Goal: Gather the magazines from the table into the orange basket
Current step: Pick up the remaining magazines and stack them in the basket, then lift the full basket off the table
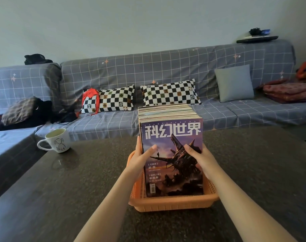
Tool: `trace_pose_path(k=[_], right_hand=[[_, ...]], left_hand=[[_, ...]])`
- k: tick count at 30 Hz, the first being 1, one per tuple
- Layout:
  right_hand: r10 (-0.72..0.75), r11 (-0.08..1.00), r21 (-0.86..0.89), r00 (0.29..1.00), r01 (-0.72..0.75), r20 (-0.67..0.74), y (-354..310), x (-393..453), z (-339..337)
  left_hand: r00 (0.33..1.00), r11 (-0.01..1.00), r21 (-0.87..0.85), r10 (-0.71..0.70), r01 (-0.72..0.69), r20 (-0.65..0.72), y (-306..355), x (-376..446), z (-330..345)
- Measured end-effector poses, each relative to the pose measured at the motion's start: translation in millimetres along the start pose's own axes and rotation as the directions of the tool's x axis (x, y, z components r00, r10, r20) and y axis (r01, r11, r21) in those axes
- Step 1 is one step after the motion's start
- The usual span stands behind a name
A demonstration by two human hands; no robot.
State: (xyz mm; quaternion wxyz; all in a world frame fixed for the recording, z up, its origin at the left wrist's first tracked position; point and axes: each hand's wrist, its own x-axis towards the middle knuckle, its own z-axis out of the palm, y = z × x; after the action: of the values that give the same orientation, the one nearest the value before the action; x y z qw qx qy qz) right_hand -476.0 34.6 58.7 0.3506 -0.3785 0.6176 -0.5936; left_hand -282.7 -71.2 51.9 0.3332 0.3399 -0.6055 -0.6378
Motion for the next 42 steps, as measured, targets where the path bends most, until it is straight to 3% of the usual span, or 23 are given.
trace_pose_path(k=[5, 14, 18, 21, 23, 24, 26, 28, 30, 33, 42], right_hand=[[-0.048, 0.997, -0.060, 0.998, 0.050, 0.031, 5.5, 1.0, 3.3], [-0.053, 0.989, -0.134, 0.998, 0.057, 0.032, 13.8, 8.4, 0.0], [-0.058, 0.969, -0.240, 0.998, 0.058, 0.004, 5.6, -5.8, -0.3], [-0.115, 0.901, -0.432, 0.980, 0.033, -0.165, 14.5, -25.1, -9.1], [-0.170, 0.846, -0.533, 0.940, -0.015, -0.296, 22.0, -41.7, -17.2], [-0.132, 0.846, -0.528, 0.929, -0.076, -0.346, 27.0, -49.3, -21.2], [0.098, 0.902, -0.358, 0.923, -0.240, -0.373, 39.1, -60.4, -28.2], [0.325, 0.926, -0.105, 0.907, -0.362, -0.266, 49.0, -70.1, -30.0], [0.416, 0.909, 0.084, 0.894, -0.407, -0.167, 57.9, -76.7, -31.4], [0.395, 0.899, 0.239, 0.916, -0.368, -0.074, 67.9, -81.0, -33.9], [0.299, 0.920, 0.289, 0.951, -0.264, -0.083, 89.4, -78.8, -40.8]], left_hand=[[0.999, 0.986, -0.166, -0.034, 0.034, 0.004, -10.1, 10.9, -2.8], [1.000, 0.996, -0.087, -0.002, 0.000, -0.021, -14.5, 14.8, -2.9], [0.993, 0.982, 0.186, 0.002, 0.020, -0.115, -13.6, 1.4, -6.0], [0.968, 0.844, 0.531, 0.067, 0.073, -0.240, -18.5, -24.5, -11.0], [0.942, 0.758, 0.630, 0.068, 0.166, -0.329, -24.3, -42.4, -17.5], [0.930, 0.773, 0.594, 0.016, 0.221, -0.367, -26.4, -50.3, -21.1], [0.907, 0.862, 0.388, -0.170, 0.327, -0.385, -28.7, -68.0, -24.2], [0.905, 0.922, 0.096, -0.342, 0.376, -0.253, -33.5, -81.0, -32.2], [0.918, 0.914, -0.164, -0.388, 0.372, -0.079, -38.9, -90.3, -44.8], [0.931, 0.877, -0.318, -0.357, 0.361, 0.073, -46.0, -93.0, -58.8], [0.937, 0.859, -0.374, -0.326, 0.349, 0.126, -53.3, -86.6, -54.8]])
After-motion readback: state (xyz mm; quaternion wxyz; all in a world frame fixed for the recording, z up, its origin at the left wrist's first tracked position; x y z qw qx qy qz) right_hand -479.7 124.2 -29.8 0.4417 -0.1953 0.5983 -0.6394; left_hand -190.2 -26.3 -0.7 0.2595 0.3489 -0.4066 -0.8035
